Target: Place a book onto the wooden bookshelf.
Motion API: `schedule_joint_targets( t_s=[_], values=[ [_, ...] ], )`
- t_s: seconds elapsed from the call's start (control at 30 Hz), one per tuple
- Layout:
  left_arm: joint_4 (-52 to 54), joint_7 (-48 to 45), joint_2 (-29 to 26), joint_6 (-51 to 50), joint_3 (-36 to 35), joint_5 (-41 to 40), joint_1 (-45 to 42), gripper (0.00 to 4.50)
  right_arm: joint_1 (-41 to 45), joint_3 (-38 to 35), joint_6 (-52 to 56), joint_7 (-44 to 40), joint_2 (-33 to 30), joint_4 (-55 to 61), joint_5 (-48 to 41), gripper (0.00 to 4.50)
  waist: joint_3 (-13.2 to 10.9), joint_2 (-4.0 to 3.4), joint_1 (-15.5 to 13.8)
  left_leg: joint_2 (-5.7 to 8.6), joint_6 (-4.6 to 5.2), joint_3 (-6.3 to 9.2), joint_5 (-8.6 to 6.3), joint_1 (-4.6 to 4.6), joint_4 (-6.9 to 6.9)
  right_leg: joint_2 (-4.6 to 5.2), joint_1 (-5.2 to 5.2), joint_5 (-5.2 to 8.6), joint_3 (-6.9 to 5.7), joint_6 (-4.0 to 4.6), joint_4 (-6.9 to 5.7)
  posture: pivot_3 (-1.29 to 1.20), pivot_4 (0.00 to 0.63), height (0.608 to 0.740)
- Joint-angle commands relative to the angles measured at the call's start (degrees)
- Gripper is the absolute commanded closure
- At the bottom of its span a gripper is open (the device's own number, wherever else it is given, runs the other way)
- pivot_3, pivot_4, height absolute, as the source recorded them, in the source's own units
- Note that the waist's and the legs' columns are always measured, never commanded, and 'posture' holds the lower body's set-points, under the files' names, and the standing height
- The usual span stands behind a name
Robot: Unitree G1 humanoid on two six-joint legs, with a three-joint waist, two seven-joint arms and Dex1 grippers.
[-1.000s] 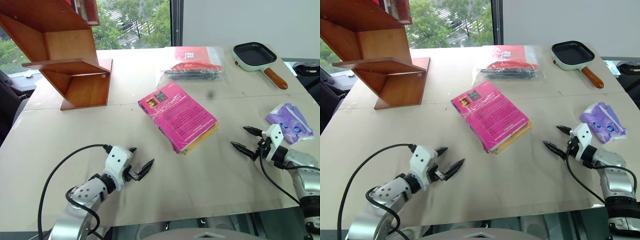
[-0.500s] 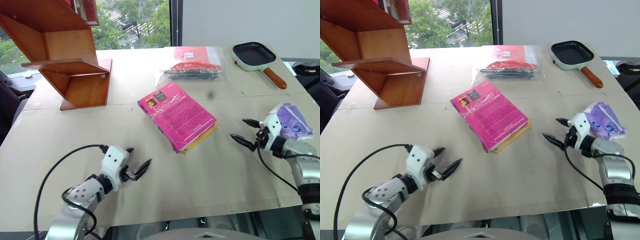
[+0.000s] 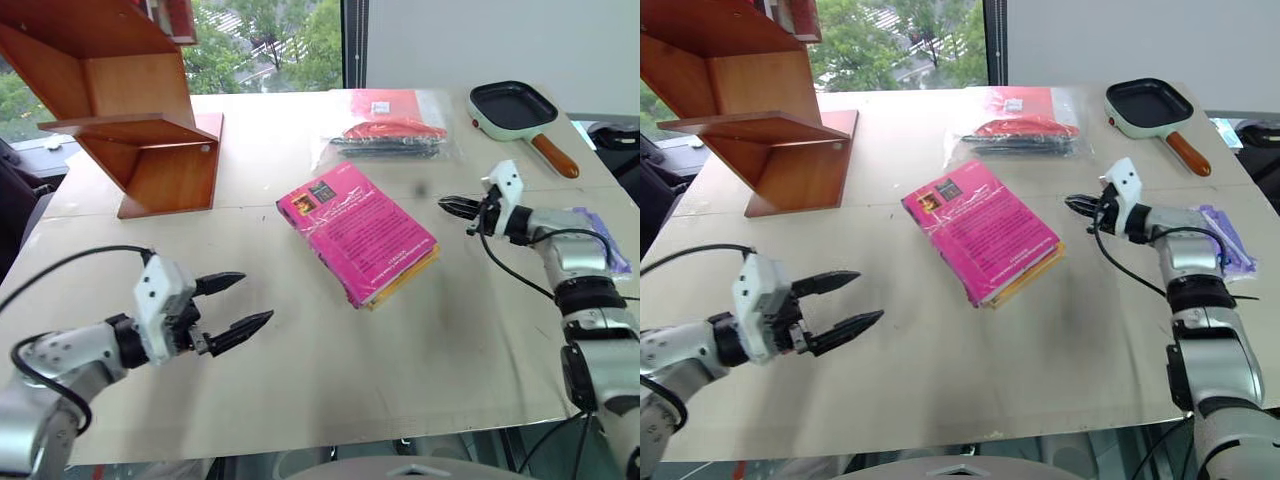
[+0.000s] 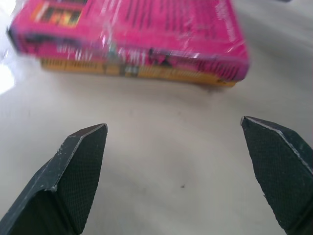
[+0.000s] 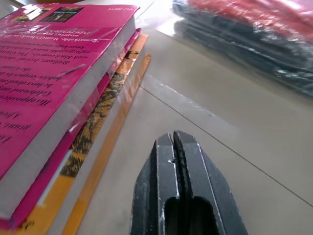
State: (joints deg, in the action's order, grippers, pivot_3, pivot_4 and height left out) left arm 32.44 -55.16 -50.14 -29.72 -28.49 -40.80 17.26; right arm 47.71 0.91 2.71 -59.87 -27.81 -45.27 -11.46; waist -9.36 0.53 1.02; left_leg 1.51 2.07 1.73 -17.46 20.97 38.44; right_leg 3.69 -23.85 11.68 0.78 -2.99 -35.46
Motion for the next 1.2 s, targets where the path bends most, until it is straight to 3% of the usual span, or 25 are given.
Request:
schedule_joint_targets(
  t_s=[0.03, 0.53, 0.83, 1.0, 1.13, 1.2],
  values=[
    [3.3, -1.7, -1.8, -0.4, -5.7, -2.7, -0.1, 0.0, 4.4, 0.2, -3.4, -1.9, 1.4, -3.5, 1.1, 4.45, 0.0, -0.01, 0.1, 0.0, -0.01, 0.0, 0.0, 0.02, -0.04, 0.0, -0.03, 0.0, 0.0, 0.0, 0.03, 0.0, 0.15, 0.74],
    [5.8, 0.9, -0.2, -1.4, -8.6, -3.5, 2.1, 0.0, 3.9, 3.9, -3.4, -9.5, 8.5, 1.6, 1.7, 4.45, -0.1, -0.04, 0.2, -0.05, -0.06, 0.07, -0.01, 0.03, -0.12, 0.06, -0.08, -0.01, -0.05, -0.01, 0.01, 0.0, 0.15, 0.74],
    [5.4, 1.7, 0.3, -1.9, -7.5, -2.6, 2.2, 0.0, 2.7, 4.2, -4.4, -7.3, 9.3, 2.9, 2.6, 4.45, -0.1, -0.04, 0.3, -0.03, -0.1, 0.08, 0.02, 0.01, -0.12, 0.05, -0.08, -0.01, -0.06, 0.0, -0.07, 0.0, 0.15, 0.74],
    [5.2, 12.8, 8.0, -7.5, -7.8, -8.7, 2.0, 0.0, 3.1, 0.0, -7.5, -3.8, 4.4, 1.2, 1.9, 4.45, -0.1, -0.01, 0.0, 0.03, -0.1, 0.08, 0.02, 0.02, -0.12, 0.13, -0.09, -0.01, -0.04, -0.01, -0.05, 0.0, 0.15, 0.74],
    [5.5, 17.1, 14.6, -10.9, -7.3, -15.6, 5.7, 0.0, -2.9, -3.1, -0.8, -11.5, -3.1, 12.1, -4.0, 4.45, -0.1, 0.01, -0.2, 0.05, -0.1, 0.13, 0.02, 0.07, -0.1, 0.17, -0.09, -0.01, -0.05, -0.01, 0.0, 0.0, 0.15, 0.74],
    [4.9, 18.1, 17.2, -12.6, -5.4, -18.9, 7.7, 0.0, -7.6, -4.4, 5.8, -15.1, -7.3, 21.4, -8.2, 3.64, -0.1, -0.01, -0.5, 0.03, -0.09, 0.21, 0.01, 0.15, -0.1, 0.25, -0.09, -0.01, 0.0, -0.01, 0.07, 0.0, 0.15, 0.74]
  ],
)
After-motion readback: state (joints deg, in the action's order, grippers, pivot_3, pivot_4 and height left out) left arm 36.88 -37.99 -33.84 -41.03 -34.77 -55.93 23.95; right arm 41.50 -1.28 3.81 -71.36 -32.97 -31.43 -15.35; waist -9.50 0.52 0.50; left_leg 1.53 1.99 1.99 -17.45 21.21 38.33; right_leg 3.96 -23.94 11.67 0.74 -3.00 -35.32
